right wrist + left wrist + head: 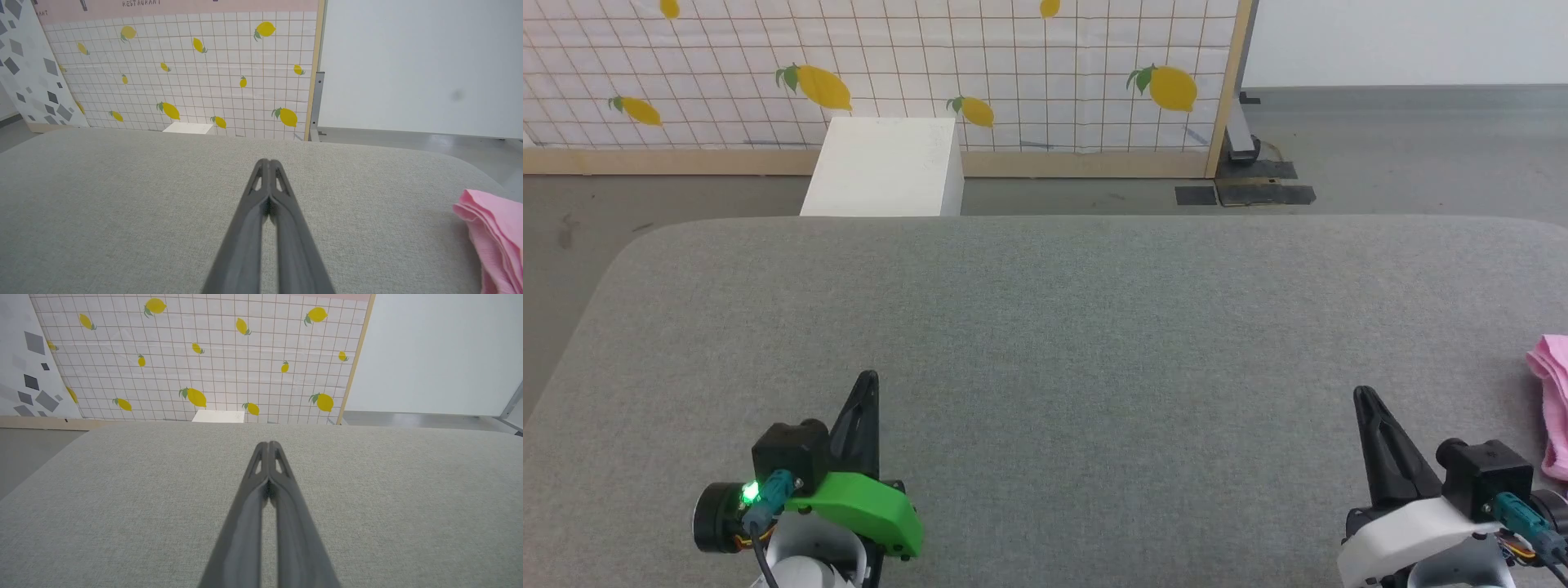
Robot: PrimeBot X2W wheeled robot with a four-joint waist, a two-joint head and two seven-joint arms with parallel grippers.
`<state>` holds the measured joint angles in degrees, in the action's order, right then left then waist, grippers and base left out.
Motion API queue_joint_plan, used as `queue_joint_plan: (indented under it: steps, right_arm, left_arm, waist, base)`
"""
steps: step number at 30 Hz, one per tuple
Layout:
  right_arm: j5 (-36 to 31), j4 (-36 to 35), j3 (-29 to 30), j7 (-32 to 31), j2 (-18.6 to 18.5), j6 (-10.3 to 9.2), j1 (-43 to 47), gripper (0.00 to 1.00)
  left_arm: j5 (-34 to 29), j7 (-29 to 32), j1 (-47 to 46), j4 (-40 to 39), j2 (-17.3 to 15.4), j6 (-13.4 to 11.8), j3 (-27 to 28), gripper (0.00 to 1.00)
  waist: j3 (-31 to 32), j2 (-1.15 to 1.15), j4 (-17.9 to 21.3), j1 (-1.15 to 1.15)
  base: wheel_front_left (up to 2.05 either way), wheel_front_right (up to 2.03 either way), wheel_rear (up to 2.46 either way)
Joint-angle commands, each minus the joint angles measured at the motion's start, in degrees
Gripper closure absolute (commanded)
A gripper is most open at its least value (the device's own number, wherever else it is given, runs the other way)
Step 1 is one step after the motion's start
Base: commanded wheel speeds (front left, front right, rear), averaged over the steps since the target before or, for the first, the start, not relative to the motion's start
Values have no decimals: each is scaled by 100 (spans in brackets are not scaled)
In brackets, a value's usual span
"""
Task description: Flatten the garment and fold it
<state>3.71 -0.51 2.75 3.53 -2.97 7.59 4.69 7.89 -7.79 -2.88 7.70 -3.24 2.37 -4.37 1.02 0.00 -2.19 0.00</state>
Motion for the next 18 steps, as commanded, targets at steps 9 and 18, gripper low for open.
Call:
queue_joint_plan:
  steps: [9, 18]
  right_arm:
    - [-86, 21, -52, -60, 5, -5, -153, 100]
    - [-131, 26, -87, -107, 5, -6, -203, 100]
  left_arm:
    - [-188, 121, 104, -142, 19, -60, 81, 100]
    - [-284, 226, 133, -242, 22, -88, 138, 100]
  waist:
    - [-15, 0, 31, 0]
    - [-29, 0, 61, 0]
  base:
    - [0, 0, 0]
    - [0, 0, 0]
